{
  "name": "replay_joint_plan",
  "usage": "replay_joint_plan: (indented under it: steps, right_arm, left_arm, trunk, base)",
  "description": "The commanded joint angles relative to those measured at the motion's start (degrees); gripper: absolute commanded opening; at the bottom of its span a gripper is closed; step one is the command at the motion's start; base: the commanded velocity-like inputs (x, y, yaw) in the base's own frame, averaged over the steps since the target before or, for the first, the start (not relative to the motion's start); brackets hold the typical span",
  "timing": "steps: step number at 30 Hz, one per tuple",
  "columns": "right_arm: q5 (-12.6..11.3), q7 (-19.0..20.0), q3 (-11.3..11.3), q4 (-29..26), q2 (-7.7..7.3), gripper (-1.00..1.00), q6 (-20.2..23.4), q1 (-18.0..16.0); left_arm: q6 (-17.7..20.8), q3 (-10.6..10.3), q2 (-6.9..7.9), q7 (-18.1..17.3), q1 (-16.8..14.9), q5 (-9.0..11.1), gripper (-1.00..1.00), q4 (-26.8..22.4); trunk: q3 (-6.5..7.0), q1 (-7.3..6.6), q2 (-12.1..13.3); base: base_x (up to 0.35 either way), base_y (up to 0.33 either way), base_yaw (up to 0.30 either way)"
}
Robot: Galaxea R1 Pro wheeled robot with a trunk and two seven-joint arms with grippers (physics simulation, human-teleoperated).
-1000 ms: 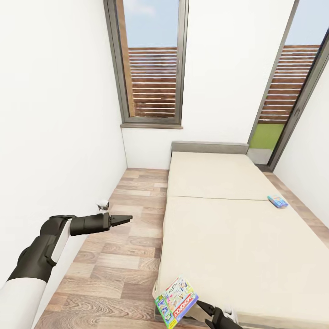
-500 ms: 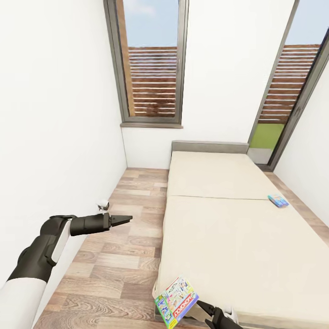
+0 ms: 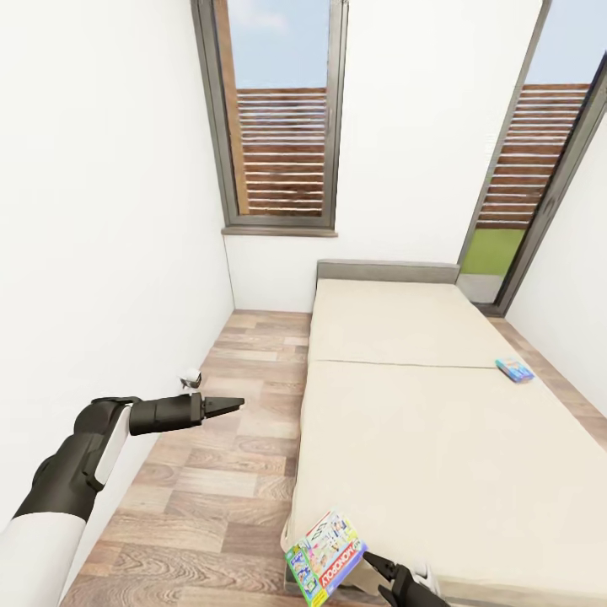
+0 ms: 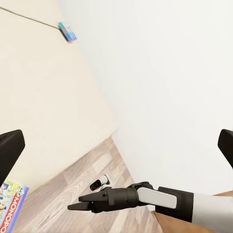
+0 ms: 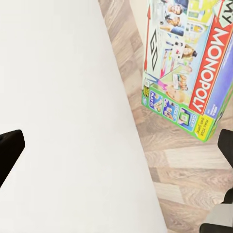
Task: Put all the toys in the child's room - the three board games (two on the bed and one on the table), the two jigsaw puzzles on the table, and the tennis ball on the table - inside the toy box on the table in the child's room.
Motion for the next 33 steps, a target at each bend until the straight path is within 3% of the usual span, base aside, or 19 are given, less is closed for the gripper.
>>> replay_joint_plan:
  steps: [1,7,33]
  right_arm:
    - [-0.3,0.08,-0.14,-0.01,0.01,1.0,0.16,-0.03]
    - [-0.34,0.16,-0.11,-0.05,-0.04,1.0,-2.22,-0.03]
    - [-0.39,0.29,0.03,-0.07,-0.05,1.0,-3.53,-0.03]
  left_arm:
    - [0.42,0.0,0.02,-0.09,-0.03,0.11,1.0,0.0]
    - [0.42,0.0,0.09,-0.09,-0.03,0.19,1.0,0.0]
    - [0.33,-0.02,-0.01,-0.09,-0.03,0.24,1.0,-0.01]
  trunk:
    - [0.02,0.0,-0.04]
    - [0.54,0.0,-0.04]
    - [-2.27,5.71,-10.47]
  base:
    - [0.0,0.0,0.0]
    - [0.0,0.0,0.0]
    - [0.0,0.0,0.0]
